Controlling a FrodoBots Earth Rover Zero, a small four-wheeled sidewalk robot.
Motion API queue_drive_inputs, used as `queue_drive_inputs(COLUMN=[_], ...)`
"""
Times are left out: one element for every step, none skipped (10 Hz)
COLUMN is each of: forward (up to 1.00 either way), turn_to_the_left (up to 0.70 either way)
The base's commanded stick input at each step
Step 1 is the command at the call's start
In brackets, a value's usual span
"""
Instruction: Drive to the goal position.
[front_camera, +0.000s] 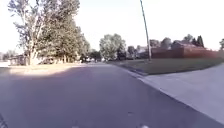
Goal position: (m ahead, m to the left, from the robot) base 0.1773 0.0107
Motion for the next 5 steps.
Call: queue_drive_inputs(forward=[0.99, 0.99, 0.99, 0.99, 0.99], turn_to_the_left=[0.18, 0.13, 0.08, 0.03, 0.05])
